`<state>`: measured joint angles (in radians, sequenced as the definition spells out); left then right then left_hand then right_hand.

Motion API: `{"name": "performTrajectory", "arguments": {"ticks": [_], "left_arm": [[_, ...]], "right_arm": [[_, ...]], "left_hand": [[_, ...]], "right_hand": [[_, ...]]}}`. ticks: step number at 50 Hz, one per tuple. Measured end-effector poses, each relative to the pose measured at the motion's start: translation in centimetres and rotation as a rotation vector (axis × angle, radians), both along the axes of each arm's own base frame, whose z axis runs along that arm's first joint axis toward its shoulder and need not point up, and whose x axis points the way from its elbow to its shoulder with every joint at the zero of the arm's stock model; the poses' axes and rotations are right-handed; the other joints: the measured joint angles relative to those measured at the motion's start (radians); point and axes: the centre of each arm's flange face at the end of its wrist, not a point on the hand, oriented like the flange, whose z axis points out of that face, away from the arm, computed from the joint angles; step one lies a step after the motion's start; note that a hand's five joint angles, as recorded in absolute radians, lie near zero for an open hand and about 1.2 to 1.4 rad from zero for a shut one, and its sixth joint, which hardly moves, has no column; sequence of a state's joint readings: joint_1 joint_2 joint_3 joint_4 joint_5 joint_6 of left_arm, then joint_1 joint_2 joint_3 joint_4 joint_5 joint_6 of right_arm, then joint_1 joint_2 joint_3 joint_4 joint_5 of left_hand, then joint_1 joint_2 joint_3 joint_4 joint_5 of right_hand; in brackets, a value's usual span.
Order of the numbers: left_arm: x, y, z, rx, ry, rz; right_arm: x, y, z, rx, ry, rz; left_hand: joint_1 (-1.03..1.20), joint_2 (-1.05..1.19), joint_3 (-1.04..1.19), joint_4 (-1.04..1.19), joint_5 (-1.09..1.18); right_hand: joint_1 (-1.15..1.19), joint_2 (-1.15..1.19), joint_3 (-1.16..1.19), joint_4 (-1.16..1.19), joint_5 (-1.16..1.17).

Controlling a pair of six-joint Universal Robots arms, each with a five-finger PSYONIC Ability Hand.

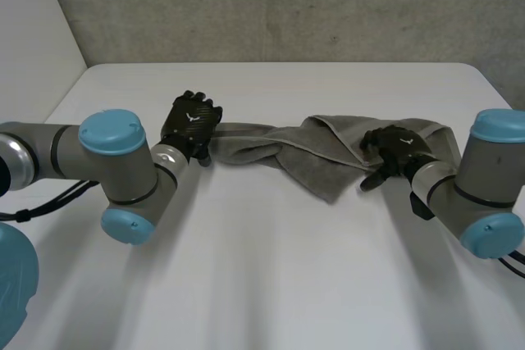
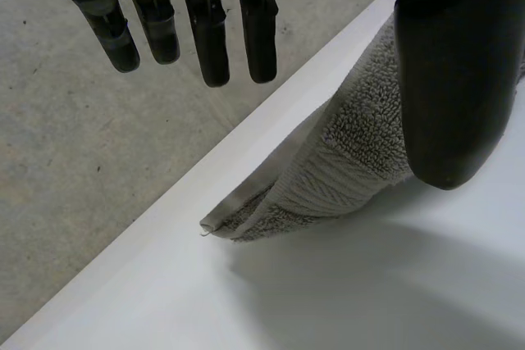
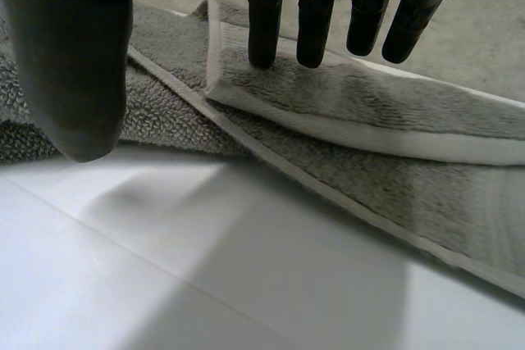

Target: Fold the towel.

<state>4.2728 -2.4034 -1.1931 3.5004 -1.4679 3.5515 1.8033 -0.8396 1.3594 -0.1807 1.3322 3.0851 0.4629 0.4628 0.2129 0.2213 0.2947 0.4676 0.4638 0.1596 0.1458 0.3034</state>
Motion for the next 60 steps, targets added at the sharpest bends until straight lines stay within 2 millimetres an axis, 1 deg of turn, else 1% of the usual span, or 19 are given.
{"name": "performTrajectory", "arguments": {"ticks": [5, 8, 11, 17, 22, 28, 34, 35, 37, 40, 41, 43, 48, 52, 54, 55, 57, 58, 60], "left_arm": [[-0.2, -0.2, -0.7, 0.003, 0.003, -0.026], [-0.3, -0.4, -1.1, 0.001, 0.007, -0.035], [-0.5, -0.7, -1.2, -0.017, 0.015, -0.04], [-0.8, -1.3, -1.0, -0.057, 0.032, -0.04], [-1.0, -1.5, -0.9, -0.069, 0.036, -0.043], [-1.2, -1.4, -1.2, -0.066, 0.034, -0.064], [-1.2, -1.2, -2.0, -0.045, 0.023, -0.078], [-1.2, -1.1, -2.2, -0.04, 0.021, -0.079], [-1.2, -1.1, -2.5, -0.031, 0.017, -0.08], [-1.2, -1.0, -2.8, -0.023, 0.016, -0.081], [-1.2, -1.0, -2.8, -0.022, 0.016, -0.083], [-1.3, -1.0, -2.8, -0.021, 0.018, -0.089], [-1.4, -0.7, -1.6, -0.033, 0.034, -0.114], [-1.4, -0.3, 1.2, -0.066, 0.077, -0.125], [-1.2, 0.1, 3.8, -0.091, 0.125, -0.127], [-1.1, 0.2, 4.6, -0.098, 0.14, -0.128], [-0.8, 0.7, 7.7, -0.125, 0.206, -0.13], [-0.7, 0.9, 8.5, -0.131, 0.222, -0.131], [-0.3, 1.7, 11.8, -0.161, 0.292, -0.138]], "right_arm": [[1.1, -0.3, -0.9, -0.003, 0.006, 0.022], [1.6, -0.5, -1.2, -0.01, 0.01, 0.033], [2.1, -0.8, -1.3, -0.022, 0.011, 0.04], [2.3, -1.2, -0.8, -0.042, 0.004, 0.045], [2.3, -1.3, -0.5, -0.051, 0.002, 0.046], [2.3, -1.4, -0.6, -0.05, 0.004, 0.044], [2.2, -1.3, -1.1, -0.04, 0.011, 0.04], [2.2, -1.3, -1.2, -0.039, 0.013, 0.04], [2.1, -1.3, -1.3, -0.038, 0.016, 0.04], [2.0, -1.4, -1.2, -0.041, 0.018, 0.042], [2.0, -1.5, -1.1, -0.044, 0.018, 0.043], [2.0, -1.5, -0.8, -0.051, 0.016, 0.046], [2.1, -1.6, 1.8, -0.105, -0.009, 0.069], [2.2, -1.2, 5.9, -0.183, -0.044, 0.105], [2.2, -0.7, 8.6, -0.237, -0.064, 0.127], [2.2, -0.5, 9.4, -0.252, -0.069, 0.133], [2.1, 0.4, 12.7, -0.312, -0.088, 0.159], [2.0, 0.6, 13.5, -0.327, -0.093, 0.166], [1.8, 1.9, 16.7, -0.38, -0.107, 0.195]], "left_hand": [[0.089, 0.086, 0.0, 0.0, 0.08], [0.194, 0.196, 0.0, 0.0, 0.183], [0.233, 0.238, 0.0, 0.0, 0.227], [0.235, 0.243, 0.0, 0.0, 0.23], [0.235, 0.243, 0.0, 0.0, 0.23], [0.235, 0.243, 0.0, 0.0, 0.23], [0.247, 0.256, 0.0, 0.0, 0.241], [0.312, 0.323, 0.0, 0.0, 0.3], [0.534, 0.545, 0.0, 0.0, 0.521], [0.795, 0.809, 0.0, 0.0, 0.797], [0.811, 0.855, 0.0, 0.0, 0.841], [0.811, 0.872, 0.0, 0.0, 0.85], [0.811, 0.875, 0.0, 0.0, 0.853], [0.811, 0.875, 0.0, 0.0, 0.853], [0.811, 0.875, 0.0, 0.0, 0.853], [0.811, 0.875, 0.0, 0.0, 0.853], [0.811, 0.875, 0.0, 0.0, 0.853], [0.811, 0.875, 0.0, 0.0, 0.853], [0.811, 0.875, 0.0, 0.0, 0.853]], "right_hand": [[0.192, 0.195, 0.0, 0.0, 0.177], [0.337, 0.331, 0.0, 0.0, 0.324], [0.457, 0.438, 0.0, 0.0, 0.452], [0.585, 0.595, 0.0, 0.0, 0.58], [0.576, 0.583, 0.0, 0.0, 0.568], [0.415, 0.427, 0.0, 0.0, 0.406], [0.373, 0.389, 0.0, 0.0, 0.358], [0.403, 0.416, 0.0, 0.0, 0.387], [0.569, 0.575, 0.0, 0.0, 0.554], [0.755, 0.775, 0.0, 0.0, 0.764], [0.784, 0.82, 0.0, 0.0, 0.819], [0.789, 0.831, 0.0, 0.0, 0.837], [0.795, 0.833, 0.0, 0.0, 0.837], [0.796, 0.842, 0.0, 0.0, 0.837], [0.798, 0.854, 0.0, 0.0, 0.837], [0.799, 0.855, 0.0, 0.0, 0.837], [0.804, 0.862, 0.0, 0.0, 0.837], [0.805, 0.862, 0.0, 0.0, 0.837], [0.808, 0.863, 0.0, 0.0, 0.837]]}}
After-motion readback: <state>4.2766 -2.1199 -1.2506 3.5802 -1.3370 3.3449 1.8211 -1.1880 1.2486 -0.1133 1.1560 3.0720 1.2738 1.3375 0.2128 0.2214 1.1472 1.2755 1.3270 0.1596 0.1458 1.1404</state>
